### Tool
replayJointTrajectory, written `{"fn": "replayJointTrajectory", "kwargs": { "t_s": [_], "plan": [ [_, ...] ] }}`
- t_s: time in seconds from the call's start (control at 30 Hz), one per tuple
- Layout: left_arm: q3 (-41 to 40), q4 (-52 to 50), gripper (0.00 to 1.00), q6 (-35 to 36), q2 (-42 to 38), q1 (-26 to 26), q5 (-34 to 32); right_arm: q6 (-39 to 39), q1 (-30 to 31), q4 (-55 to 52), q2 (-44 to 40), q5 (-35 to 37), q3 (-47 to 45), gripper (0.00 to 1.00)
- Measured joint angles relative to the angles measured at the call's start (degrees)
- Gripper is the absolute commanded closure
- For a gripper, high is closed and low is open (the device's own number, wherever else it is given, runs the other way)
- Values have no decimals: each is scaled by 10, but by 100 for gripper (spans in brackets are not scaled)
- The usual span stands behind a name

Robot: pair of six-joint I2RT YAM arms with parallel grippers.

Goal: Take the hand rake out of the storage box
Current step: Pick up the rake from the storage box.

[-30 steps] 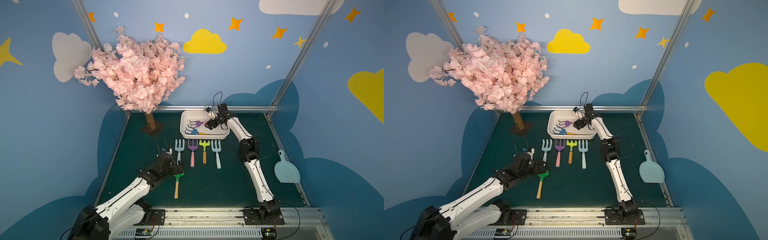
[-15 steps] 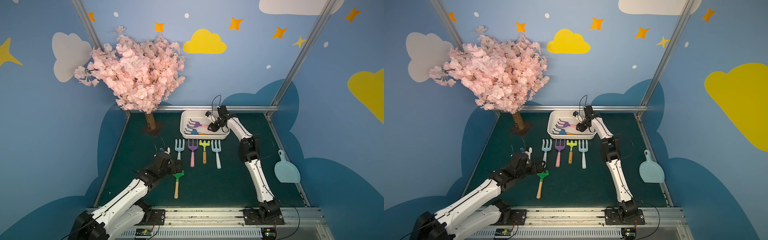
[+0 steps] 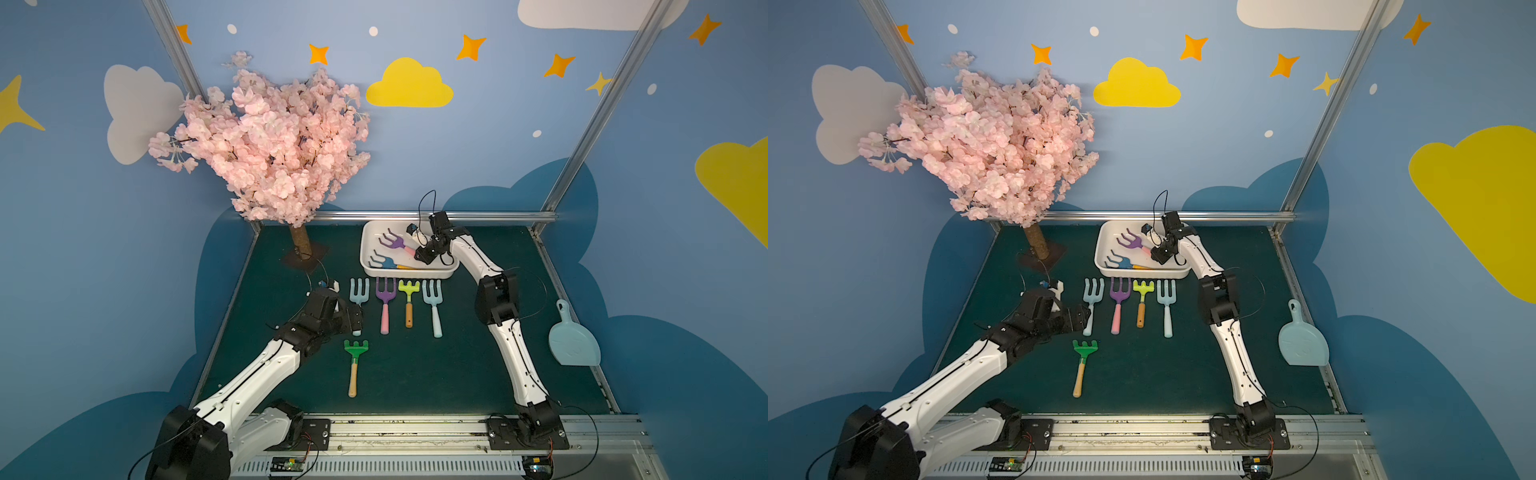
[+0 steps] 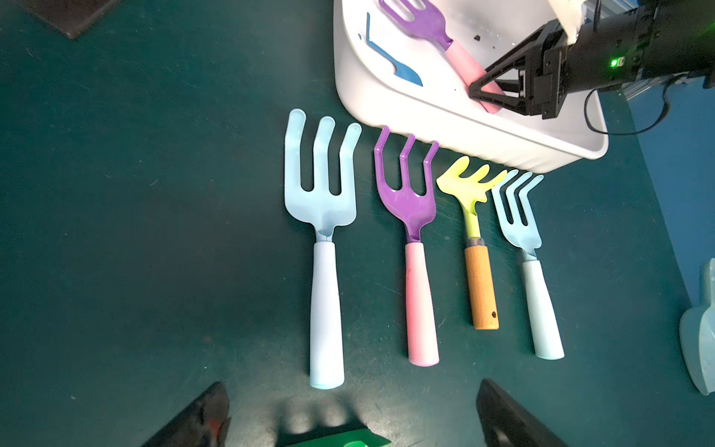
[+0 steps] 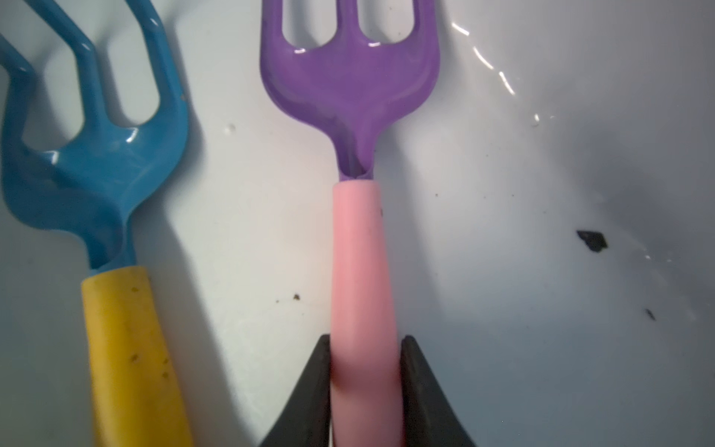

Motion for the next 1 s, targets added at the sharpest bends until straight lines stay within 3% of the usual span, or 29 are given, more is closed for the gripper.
{"fn": "replayJointTrajectory", "kwargs": {
  "t_s": [0.27,0.53,0.63,0.87,1.0],
  "plan": [
    [0,17,0,-3,2,1,22,3,8,49,-63,39,-101,99],
    [0,31,0,-25,2,1,30,74,9,102,-174,65,-195,100],
    [4,46,1,-32,5,1,42,120,12,150,-258,68,-290,100],
    [43,103,2,-50,53,-2,65,285,20,312,-505,49,-612,100],
    [84,151,8,-68,112,-5,77,347,70,376,-595,78,-754,100]
  ]
}}
